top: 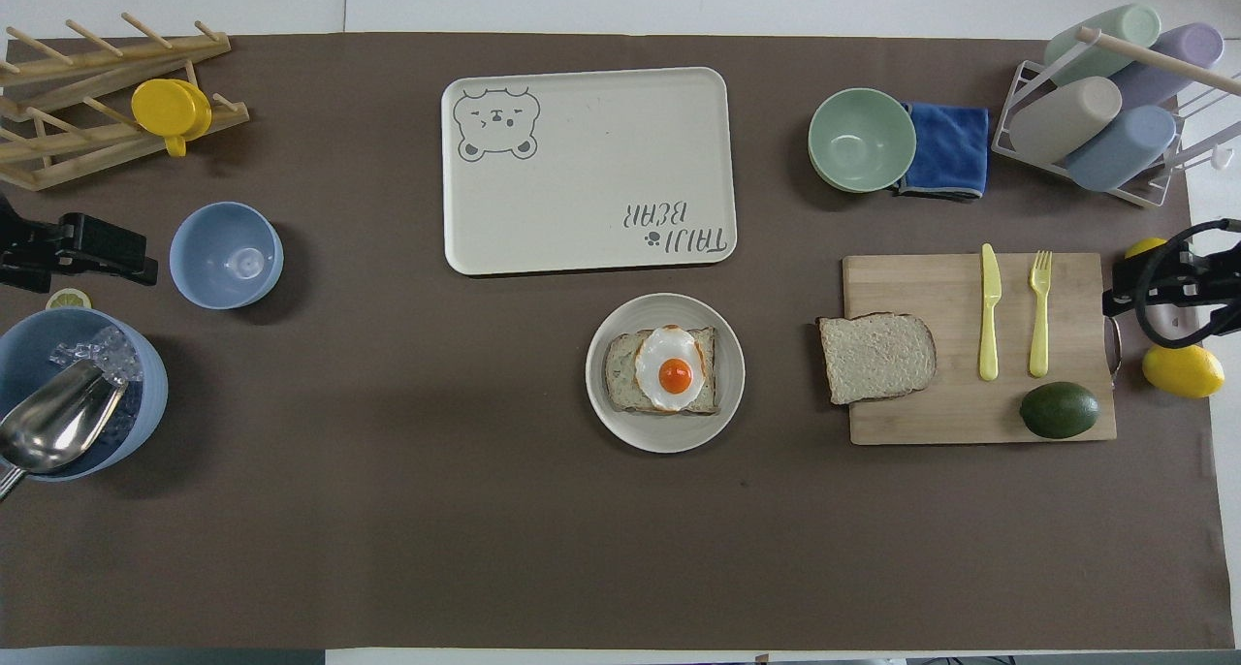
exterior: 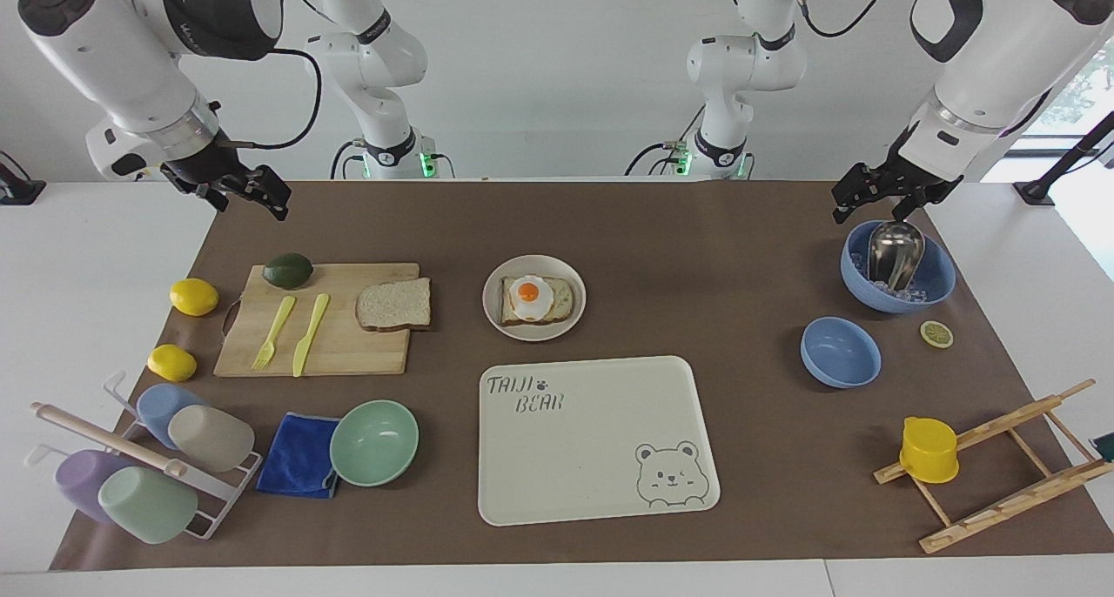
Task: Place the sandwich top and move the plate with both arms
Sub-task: 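Reach the right gripper toward the bread slice on the cutting board, then grasp the bread slice with the right gripper and lift it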
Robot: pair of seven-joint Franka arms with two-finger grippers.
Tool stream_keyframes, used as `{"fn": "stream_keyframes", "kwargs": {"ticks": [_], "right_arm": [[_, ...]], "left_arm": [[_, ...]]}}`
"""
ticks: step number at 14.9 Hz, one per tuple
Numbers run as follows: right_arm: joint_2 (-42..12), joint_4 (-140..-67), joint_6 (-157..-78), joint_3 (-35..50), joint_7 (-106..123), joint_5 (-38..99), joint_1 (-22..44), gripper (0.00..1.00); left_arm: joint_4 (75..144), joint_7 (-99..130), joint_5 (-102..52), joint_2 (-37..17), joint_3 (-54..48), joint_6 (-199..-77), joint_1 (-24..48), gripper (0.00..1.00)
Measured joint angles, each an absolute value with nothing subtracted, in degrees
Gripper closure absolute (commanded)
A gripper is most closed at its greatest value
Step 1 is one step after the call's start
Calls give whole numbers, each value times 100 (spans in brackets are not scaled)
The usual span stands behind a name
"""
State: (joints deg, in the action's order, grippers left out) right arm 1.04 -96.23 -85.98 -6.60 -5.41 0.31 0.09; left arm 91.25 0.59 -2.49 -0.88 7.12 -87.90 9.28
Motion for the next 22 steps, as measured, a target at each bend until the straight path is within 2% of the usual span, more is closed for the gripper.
{"fn": "stream_keyframes", "kwargs": {"ticks": [13,16,22], "right_arm": [[100,-9627,-8674,-564,-191,-190,182,0],[-83,-9644,-8583,-550,-561,-873,844,0],[-1003,-9596,-8633,-509,-1930,-1586,2190,0]], "left_arm": [[9125,59,-249,-88,712,-8790,928,0],[9125,59,-249,-88,712,-8790,928,0],[9125,59,-249,-88,712,-8790,928,0]]}}
